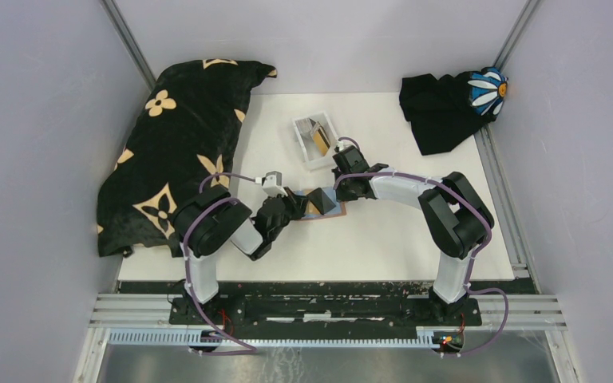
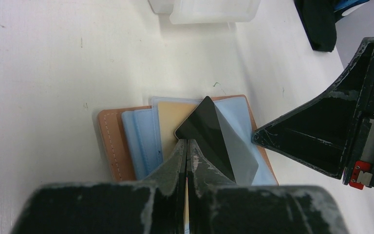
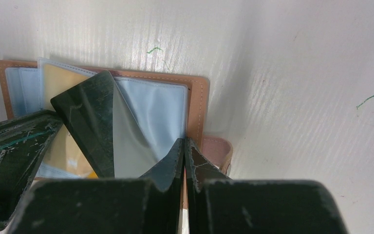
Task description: Put the credit cards into the card holder
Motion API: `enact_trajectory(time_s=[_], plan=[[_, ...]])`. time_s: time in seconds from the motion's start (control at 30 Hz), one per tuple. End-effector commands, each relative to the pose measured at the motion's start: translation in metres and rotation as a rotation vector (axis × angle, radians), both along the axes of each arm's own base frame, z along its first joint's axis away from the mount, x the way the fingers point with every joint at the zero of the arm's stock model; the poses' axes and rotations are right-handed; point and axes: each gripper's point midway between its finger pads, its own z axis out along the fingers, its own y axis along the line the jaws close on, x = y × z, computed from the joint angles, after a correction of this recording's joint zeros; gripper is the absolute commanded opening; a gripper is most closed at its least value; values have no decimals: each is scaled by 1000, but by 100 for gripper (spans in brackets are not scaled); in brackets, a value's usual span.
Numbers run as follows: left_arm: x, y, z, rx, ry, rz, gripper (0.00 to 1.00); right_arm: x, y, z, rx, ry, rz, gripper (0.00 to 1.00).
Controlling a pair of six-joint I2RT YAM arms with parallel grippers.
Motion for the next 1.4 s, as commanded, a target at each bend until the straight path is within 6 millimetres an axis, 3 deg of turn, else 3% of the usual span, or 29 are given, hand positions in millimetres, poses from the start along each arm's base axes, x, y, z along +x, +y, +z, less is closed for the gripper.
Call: enact_trajectory(time_s=[0.0, 1.37], plan=[[0, -4, 3, 45, 14, -33, 3, -25, -9, -52, -70, 118, 27, 5], [19, -7, 33, 104, 101, -105, 3, -28, -8, -55, -63, 121, 29, 5]])
